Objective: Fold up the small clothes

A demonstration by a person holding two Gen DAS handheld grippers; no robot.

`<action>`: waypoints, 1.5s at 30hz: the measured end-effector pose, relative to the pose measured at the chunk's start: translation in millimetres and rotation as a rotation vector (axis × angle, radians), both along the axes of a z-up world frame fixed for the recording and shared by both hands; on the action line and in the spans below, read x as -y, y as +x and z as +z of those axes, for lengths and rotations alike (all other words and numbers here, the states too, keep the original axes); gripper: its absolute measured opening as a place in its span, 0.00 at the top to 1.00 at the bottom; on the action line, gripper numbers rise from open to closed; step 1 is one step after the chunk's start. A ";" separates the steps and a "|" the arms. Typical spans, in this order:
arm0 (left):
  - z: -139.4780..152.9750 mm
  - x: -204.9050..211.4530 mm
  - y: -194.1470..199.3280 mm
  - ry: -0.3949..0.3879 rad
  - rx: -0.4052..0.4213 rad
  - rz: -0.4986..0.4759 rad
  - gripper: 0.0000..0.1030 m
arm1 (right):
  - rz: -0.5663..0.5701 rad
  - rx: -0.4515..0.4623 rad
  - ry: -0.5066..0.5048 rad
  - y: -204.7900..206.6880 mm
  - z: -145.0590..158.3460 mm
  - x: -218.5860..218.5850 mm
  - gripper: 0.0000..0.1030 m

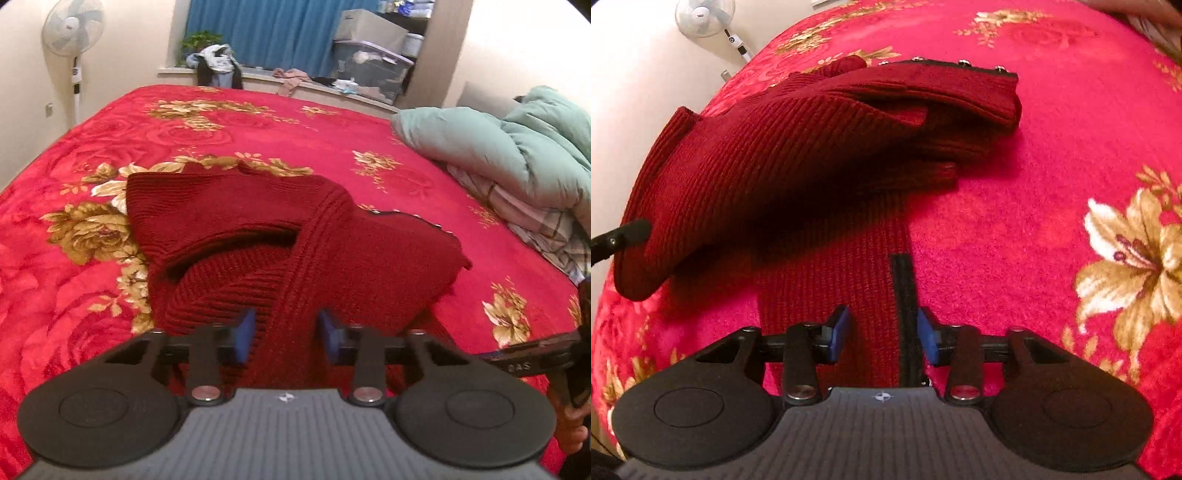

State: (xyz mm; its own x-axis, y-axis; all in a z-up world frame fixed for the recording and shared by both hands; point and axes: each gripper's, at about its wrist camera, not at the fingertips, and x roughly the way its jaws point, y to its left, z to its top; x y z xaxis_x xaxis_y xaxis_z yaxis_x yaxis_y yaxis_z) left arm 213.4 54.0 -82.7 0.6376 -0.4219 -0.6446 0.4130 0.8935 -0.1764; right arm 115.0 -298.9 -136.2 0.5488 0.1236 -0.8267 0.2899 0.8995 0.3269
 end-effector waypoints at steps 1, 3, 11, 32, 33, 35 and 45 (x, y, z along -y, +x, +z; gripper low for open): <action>0.8 0.5 -1.8 0.003 0.007 -0.009 0.69 | 0.001 0.005 -0.003 -2.8 1.1 0.5 0.80; 2.4 1.1 -3.6 0.010 0.016 -0.012 0.69 | -0.016 0.024 0.018 -7.0 0.6 2.0 0.88; 6.1 4.5 -5.4 -0.004 0.003 -0.006 0.64 | -0.130 0.126 0.044 -21.4 13.6 15.0 0.87; 3.5 40.6 6.0 0.011 0.015 -0.049 0.89 | -0.001 0.219 -0.031 -10.4 28.2 -0.5 0.86; 10.1 34.9 3.6 -0.001 0.040 -0.039 0.89 | -0.023 0.255 -0.024 -14.0 40.3 9.5 0.86; 26.0 22.4 -3.0 -0.036 0.098 -0.028 0.90 | -0.081 0.307 -0.009 -20.6 63.4 35.5 0.86; 75.0 -55.7 -46.2 -0.092 0.226 -0.056 0.91 | -0.498 0.466 -0.168 -43.0 143.1 216.0 0.86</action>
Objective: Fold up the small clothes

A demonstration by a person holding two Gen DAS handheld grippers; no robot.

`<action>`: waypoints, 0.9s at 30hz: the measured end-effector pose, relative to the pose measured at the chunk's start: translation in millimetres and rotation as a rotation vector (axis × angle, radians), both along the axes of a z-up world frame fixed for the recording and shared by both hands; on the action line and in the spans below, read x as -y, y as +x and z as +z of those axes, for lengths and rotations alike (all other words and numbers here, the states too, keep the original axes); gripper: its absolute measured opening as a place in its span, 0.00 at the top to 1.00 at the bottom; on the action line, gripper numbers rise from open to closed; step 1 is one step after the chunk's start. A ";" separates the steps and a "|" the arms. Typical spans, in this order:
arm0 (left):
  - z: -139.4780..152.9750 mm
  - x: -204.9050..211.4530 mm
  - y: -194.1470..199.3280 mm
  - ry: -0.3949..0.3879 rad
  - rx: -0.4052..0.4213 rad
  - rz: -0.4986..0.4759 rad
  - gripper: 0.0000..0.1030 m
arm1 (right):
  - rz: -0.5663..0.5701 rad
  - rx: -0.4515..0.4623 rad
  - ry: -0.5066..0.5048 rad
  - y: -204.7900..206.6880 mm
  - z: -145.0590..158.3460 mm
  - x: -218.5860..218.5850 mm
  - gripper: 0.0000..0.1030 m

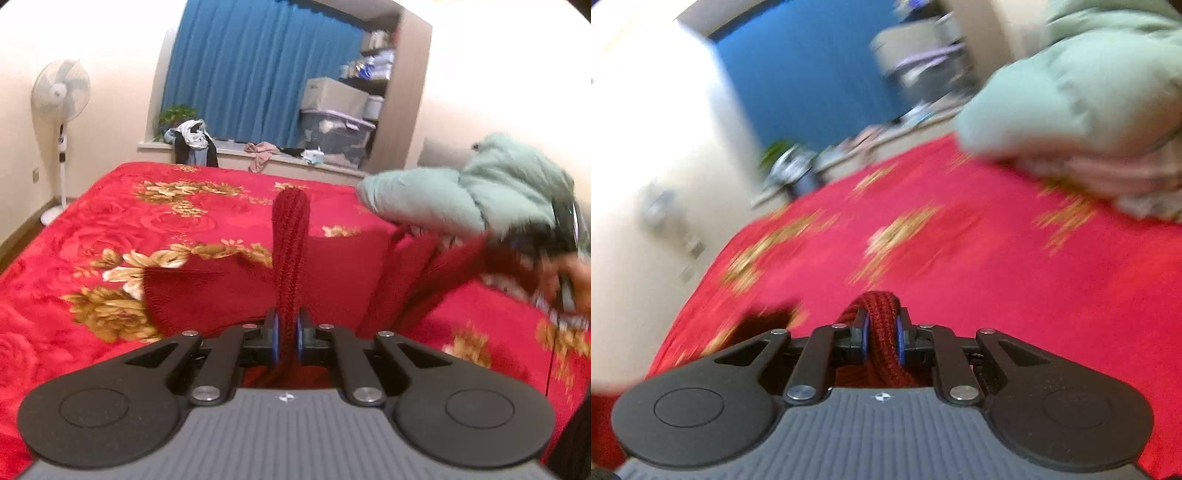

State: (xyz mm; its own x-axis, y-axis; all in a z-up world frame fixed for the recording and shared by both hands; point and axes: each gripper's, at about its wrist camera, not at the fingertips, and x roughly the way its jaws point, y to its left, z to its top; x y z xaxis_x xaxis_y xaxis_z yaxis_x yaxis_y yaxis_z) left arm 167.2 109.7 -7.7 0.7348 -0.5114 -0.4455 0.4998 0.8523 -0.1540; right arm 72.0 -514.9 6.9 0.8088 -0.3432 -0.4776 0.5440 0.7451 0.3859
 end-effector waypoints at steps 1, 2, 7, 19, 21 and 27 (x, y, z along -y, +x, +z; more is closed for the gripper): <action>-2.9 -5.5 -1.8 0.022 -0.009 -0.007 0.91 | -0.038 -0.007 -0.020 0.9 0.8 11.7 0.86; -7.2 -11.5 -2.9 0.040 -0.028 -0.022 0.91 | -0.068 -0.014 -0.034 2.7 -0.2 22.6 0.85; -37.4 -24.2 -20.0 0.166 -0.138 -0.242 0.90 | -0.152 -0.211 0.002 19.0 -52.9 49.5 0.85; -38.3 -50.9 -13.7 0.008 -0.254 -0.288 0.56 | -0.160 -0.266 0.248 -31.2 -86.2 19.5 0.77; -37.2 -56.4 -0.9 -0.018 -0.272 -0.159 0.40 | -0.179 -0.254 0.248 -46.3 -76.5 17.2 0.77; -58.0 -45.5 33.3 0.098 -0.332 0.086 0.40 | -0.055 -0.173 0.207 -59.8 -47.6 -31.2 0.77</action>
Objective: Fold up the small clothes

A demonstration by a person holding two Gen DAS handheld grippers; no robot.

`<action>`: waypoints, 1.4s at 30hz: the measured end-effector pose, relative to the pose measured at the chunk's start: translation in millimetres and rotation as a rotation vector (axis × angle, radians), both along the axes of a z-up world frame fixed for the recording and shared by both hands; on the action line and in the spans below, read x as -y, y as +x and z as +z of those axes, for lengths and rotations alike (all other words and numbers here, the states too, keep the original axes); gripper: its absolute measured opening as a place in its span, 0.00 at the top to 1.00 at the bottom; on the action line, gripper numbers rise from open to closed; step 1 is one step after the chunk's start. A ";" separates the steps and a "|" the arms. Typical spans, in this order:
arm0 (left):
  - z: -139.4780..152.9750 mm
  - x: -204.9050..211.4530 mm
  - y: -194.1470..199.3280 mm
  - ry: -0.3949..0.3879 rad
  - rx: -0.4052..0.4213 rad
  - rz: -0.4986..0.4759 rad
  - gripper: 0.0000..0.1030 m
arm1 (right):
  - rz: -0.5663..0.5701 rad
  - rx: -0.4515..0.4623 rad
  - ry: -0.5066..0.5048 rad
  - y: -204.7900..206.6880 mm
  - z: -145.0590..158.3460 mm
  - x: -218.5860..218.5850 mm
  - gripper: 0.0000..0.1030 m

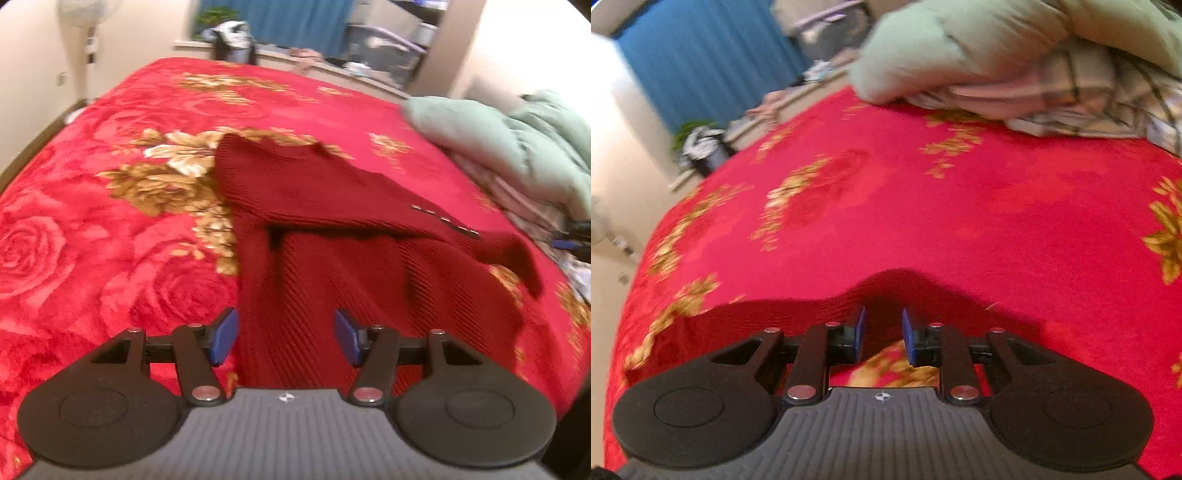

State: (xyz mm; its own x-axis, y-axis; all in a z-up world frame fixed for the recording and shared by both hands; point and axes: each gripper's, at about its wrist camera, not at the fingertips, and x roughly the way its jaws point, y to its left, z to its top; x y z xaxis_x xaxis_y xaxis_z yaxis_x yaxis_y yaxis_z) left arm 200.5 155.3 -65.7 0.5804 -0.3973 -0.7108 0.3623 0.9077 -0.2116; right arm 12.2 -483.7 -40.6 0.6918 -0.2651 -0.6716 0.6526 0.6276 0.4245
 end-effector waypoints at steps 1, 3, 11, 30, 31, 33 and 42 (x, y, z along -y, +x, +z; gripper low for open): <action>0.0 3.0 2.6 0.011 0.011 0.015 0.40 | 0.026 0.023 0.014 3.0 0.8 -10.0 0.77; 0.3 16.3 5.9 0.032 0.044 0.032 0.40 | 0.095 0.061 0.039 13.4 -0.6 -35.2 0.73; 1.4 69.9 2.4 0.015 0.110 -0.012 0.40 | 0.196 0.008 0.185 70.6 -68.0 -64.8 0.58; -8.4 187.6 -29.0 0.037 0.358 -0.294 0.39 | 0.458 0.387 0.191 99.9 -25.3 -91.7 0.98; -7.3 194.8 -30.4 0.029 0.374 -0.296 0.39 | 0.501 0.433 0.195 97.3 -17.2 -99.5 0.98; -4.7 208.1 -31.5 0.003 0.394 -0.288 0.39 | 0.602 0.507 0.210 95.8 -5.6 -117.9 0.98; -10.0 230.3 -11.3 -0.067 0.422 -0.223 0.40 | 0.799 0.521 0.255 104.0 -1.5 -164.4 0.98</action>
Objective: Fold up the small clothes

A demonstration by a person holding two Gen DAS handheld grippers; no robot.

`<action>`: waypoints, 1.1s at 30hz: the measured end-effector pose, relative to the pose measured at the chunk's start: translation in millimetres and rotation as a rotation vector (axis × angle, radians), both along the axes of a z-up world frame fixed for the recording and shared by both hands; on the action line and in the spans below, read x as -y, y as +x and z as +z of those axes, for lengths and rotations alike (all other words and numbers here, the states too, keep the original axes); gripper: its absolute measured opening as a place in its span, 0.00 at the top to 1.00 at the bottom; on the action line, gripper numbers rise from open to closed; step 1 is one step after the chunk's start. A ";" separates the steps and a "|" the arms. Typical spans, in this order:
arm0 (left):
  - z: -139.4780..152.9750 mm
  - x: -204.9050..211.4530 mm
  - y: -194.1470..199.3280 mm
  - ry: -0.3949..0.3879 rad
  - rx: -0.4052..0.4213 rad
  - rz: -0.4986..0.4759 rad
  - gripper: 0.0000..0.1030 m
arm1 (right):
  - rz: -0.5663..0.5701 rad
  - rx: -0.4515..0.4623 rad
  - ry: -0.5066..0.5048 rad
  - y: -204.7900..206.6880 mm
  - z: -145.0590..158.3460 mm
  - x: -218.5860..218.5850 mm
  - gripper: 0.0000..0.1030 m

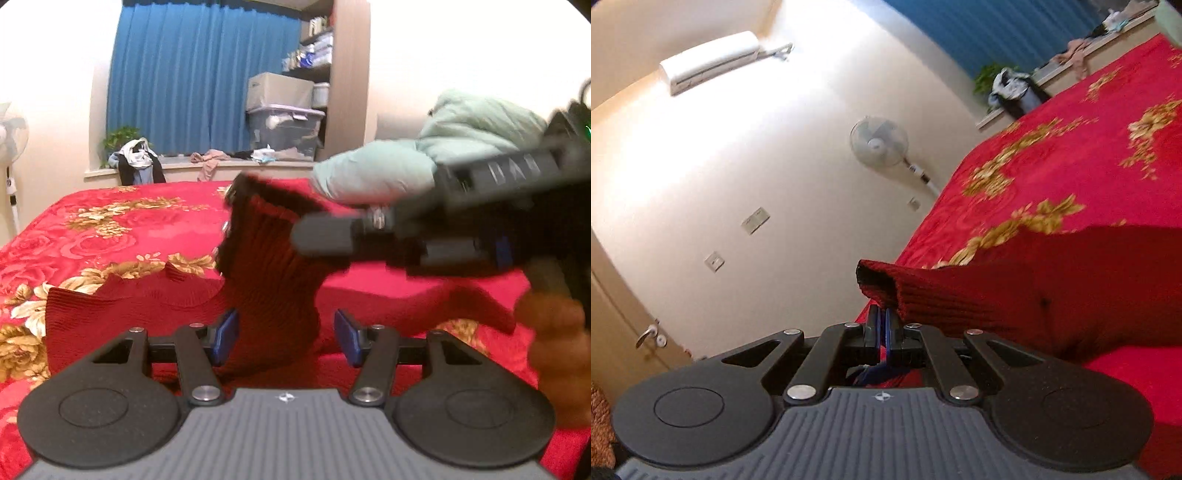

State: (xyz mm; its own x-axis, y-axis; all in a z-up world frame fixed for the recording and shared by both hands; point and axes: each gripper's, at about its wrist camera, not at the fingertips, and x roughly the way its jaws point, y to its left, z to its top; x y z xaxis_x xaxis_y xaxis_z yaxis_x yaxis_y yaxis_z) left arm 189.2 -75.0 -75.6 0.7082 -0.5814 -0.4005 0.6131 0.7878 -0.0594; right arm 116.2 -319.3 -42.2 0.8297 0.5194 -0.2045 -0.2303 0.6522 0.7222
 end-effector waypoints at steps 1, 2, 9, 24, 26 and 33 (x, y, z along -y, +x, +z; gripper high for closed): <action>-0.1 -0.1 2.6 -0.017 -0.004 0.002 0.40 | 0.007 -0.003 -0.003 -0.4 0.6 -2.9 0.99; -0.8 1.7 4.4 -0.026 0.000 0.008 0.40 | 0.014 -0.006 -0.008 -0.3 -0.8 -5.2 0.99; -2.9 -5.5 13.5 0.021 0.013 0.044 0.90 | 0.028 -0.040 -0.063 20.7 -9.1 -21.8 0.97; 13.1 -366.3 92.0 0.119 -0.144 1.169 0.88 | -0.347 -0.385 -0.216 34.4 -41.6 52.0 0.54; 11.0 -409.6 83.7 0.083 -0.188 1.305 0.82 | -0.369 -0.461 -0.246 36.7 -52.5 56.8 0.54; 11.8 -379.2 71.5 -0.063 -0.306 0.967 0.70 | -0.339 -0.624 -0.276 14.8 -88.1 65.9 0.54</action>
